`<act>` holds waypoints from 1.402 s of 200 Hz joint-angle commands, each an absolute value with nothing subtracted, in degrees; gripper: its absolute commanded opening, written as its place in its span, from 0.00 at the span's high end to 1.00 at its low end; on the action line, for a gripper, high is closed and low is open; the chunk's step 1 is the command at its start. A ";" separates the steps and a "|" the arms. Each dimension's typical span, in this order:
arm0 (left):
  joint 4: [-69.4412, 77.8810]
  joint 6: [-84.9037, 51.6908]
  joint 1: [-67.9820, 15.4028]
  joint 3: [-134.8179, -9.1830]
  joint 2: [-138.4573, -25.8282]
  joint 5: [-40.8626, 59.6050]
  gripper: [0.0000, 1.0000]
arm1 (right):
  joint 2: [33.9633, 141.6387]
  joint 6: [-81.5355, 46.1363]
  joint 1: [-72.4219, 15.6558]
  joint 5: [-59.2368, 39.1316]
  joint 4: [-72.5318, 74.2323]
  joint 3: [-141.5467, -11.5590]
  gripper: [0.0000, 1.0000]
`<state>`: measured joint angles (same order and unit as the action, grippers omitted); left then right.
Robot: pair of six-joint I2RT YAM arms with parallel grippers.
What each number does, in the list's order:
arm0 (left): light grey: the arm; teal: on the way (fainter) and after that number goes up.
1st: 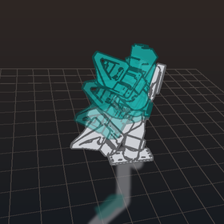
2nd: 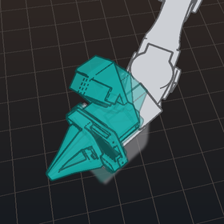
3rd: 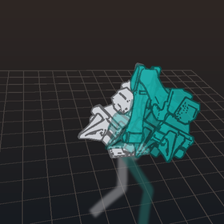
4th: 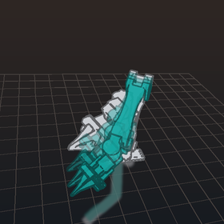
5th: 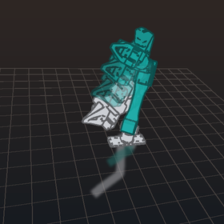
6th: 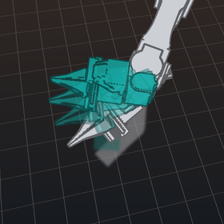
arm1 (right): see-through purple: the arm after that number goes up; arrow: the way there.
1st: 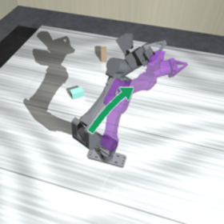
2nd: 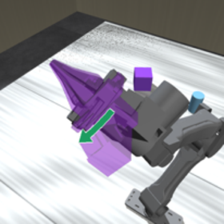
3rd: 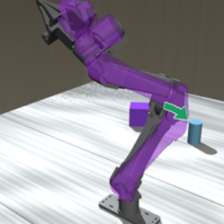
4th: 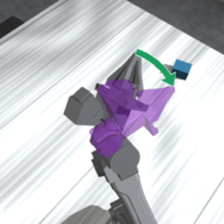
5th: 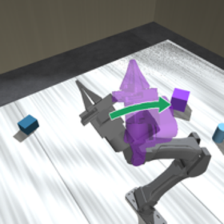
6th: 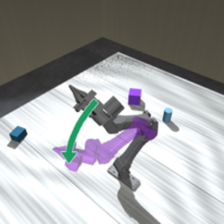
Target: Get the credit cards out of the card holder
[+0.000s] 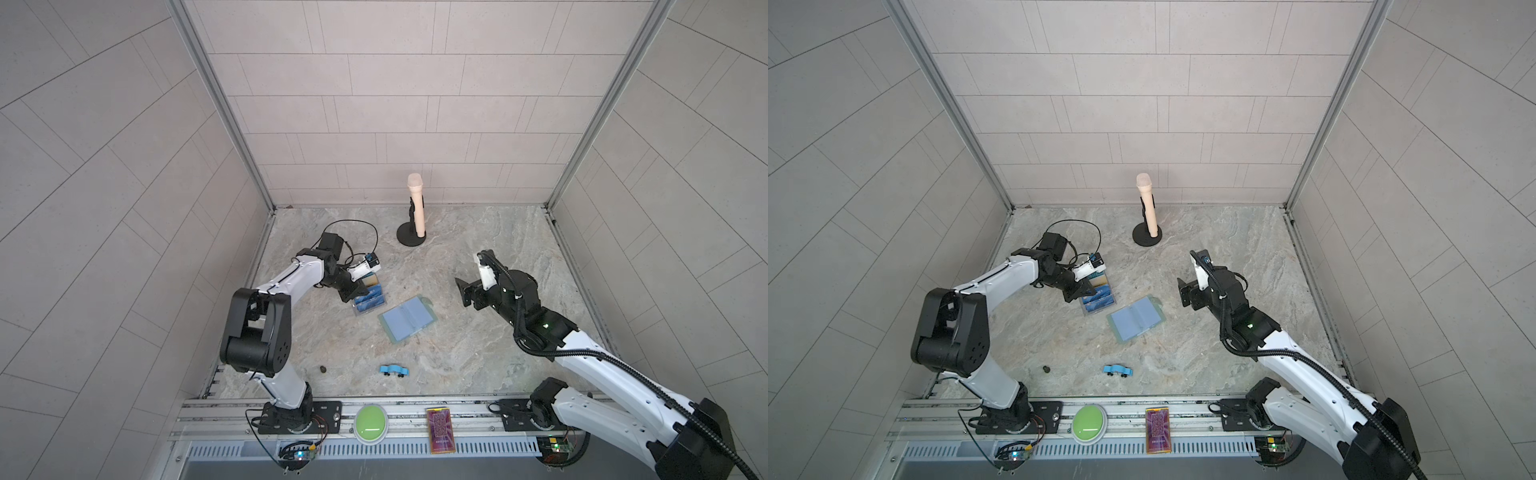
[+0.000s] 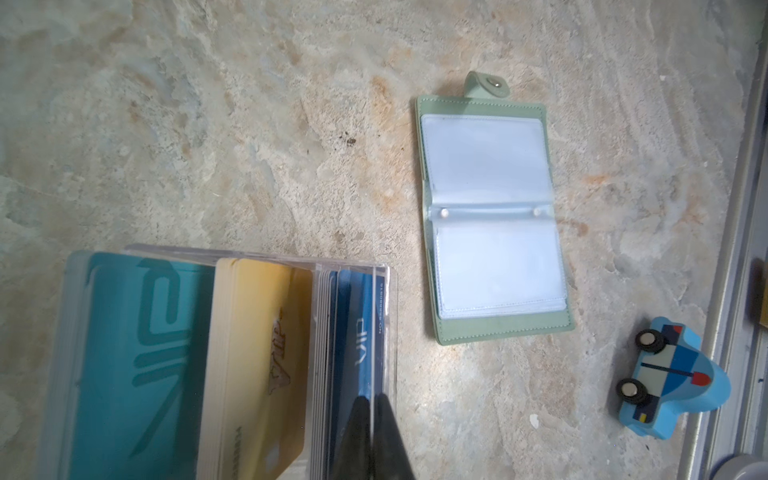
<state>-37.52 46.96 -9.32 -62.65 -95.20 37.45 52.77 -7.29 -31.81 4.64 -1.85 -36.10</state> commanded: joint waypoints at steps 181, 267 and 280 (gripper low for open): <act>-40.04 44.19 -10.28 -65.00 -100.20 37.47 0.91 | 52.02 -6.42 -31.63 5.04 -0.97 -35.80 0.06; -39.07 41.41 -11.16 -66.02 -100.47 36.41 0.84 | 53.38 -6.17 -31.57 5.05 -1.23 -35.93 0.06; -38.38 40.77 -11.16 -65.99 -99.40 35.94 0.84 | 53.88 -6.08 -31.55 5.35 -1.55 -36.18 0.06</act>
